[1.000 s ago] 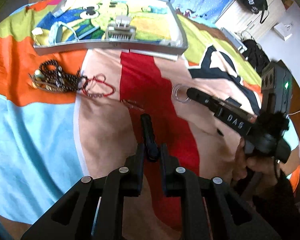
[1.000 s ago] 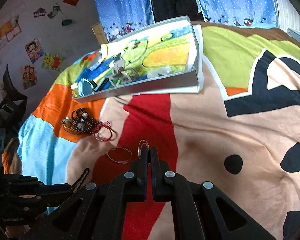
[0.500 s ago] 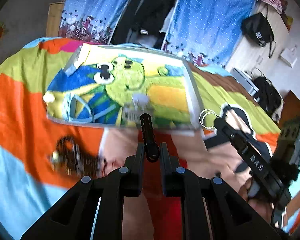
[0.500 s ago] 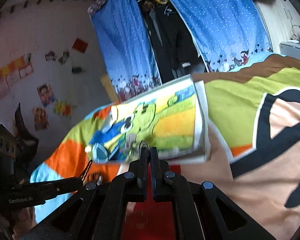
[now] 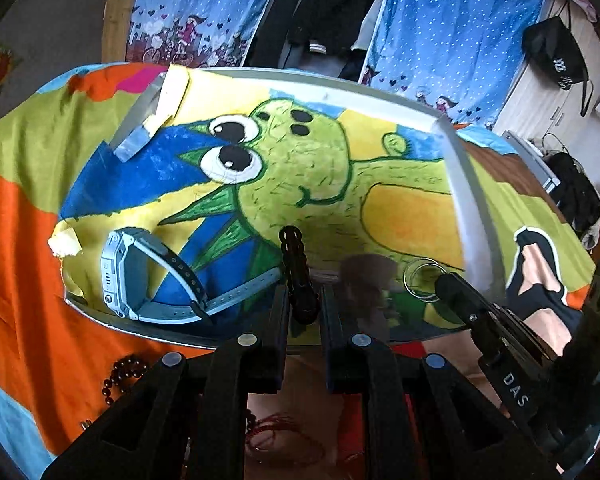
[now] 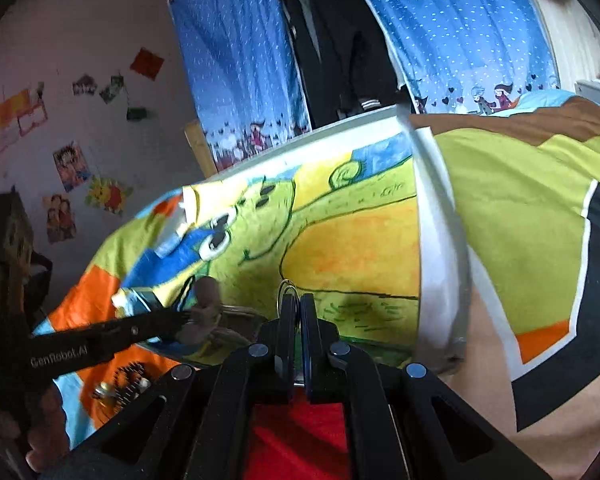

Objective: Organize jewelry
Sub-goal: 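Carry the silver ring with the right tool into the tray and release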

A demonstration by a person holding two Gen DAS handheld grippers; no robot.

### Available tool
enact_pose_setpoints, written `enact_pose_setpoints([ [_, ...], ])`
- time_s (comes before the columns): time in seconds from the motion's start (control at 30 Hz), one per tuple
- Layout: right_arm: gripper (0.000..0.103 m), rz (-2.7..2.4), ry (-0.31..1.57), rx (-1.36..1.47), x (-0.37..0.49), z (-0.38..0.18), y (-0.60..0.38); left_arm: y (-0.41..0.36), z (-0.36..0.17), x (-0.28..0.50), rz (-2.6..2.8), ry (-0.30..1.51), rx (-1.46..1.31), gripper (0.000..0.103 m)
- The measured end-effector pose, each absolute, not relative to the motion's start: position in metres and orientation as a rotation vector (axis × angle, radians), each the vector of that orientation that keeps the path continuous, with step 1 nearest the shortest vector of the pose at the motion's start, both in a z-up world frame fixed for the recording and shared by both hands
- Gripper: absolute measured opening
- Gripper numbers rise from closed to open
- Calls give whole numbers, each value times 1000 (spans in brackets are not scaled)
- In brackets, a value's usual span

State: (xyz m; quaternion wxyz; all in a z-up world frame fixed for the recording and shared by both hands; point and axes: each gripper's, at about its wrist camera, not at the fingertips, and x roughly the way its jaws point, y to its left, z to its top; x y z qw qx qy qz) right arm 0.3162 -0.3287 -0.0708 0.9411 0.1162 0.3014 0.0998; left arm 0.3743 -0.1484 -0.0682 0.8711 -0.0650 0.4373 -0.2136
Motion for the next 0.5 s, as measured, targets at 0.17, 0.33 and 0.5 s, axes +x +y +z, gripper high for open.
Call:
enact_pose_setpoints([
  [0.17,4,181,632,189,313,-74,-322,-145,-70,373,-428,912,-128,12],
  [0.33,13,160,631,170,311,-71,-321,-142,-64,365,-378,917,-105,33],
  [0.5,36,126,582,179,297,-57,-328,-132,-44,347,-322,852,-126,58],
])
